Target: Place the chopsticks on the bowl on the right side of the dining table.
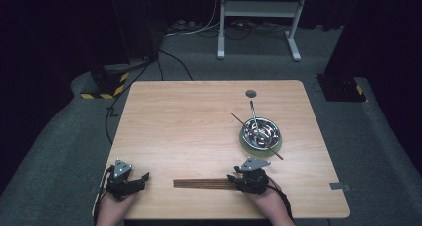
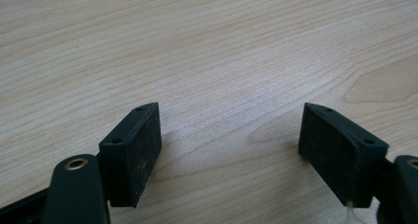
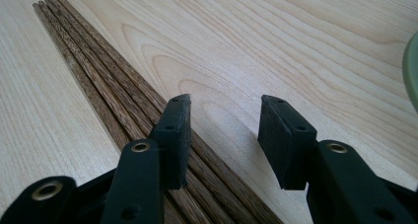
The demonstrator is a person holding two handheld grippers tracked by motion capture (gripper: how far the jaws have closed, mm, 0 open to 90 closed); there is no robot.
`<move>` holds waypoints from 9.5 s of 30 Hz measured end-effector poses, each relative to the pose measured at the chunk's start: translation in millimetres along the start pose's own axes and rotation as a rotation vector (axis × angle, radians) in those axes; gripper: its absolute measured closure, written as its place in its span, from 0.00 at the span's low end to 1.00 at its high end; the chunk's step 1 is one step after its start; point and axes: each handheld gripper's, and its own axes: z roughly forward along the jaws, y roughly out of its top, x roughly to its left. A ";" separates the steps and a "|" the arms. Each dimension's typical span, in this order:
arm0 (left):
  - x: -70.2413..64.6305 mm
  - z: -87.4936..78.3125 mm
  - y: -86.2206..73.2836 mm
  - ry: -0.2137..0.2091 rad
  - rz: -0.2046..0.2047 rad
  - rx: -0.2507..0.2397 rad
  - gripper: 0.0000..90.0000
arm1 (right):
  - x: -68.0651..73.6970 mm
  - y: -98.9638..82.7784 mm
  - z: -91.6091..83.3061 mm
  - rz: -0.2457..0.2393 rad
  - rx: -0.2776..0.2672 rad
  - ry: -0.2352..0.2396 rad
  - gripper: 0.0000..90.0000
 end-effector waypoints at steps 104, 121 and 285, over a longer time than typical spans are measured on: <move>0.0 -0.1 0.0 0.000 0.001 0.000 0.27 | -20.2 -5.5 -4.0 0.087 0.004 -0.114 0.86; 0.4 -0.8 -0.1 -0.001 0.011 0.006 0.27 | -10.0 52.9 19.5 -0.046 0.052 -0.015 0.81; 0.4 -0.7 -0.2 -0.009 0.014 0.004 0.27 | -94.7 64.3 -17.8 -0.056 0.130 -0.268 0.86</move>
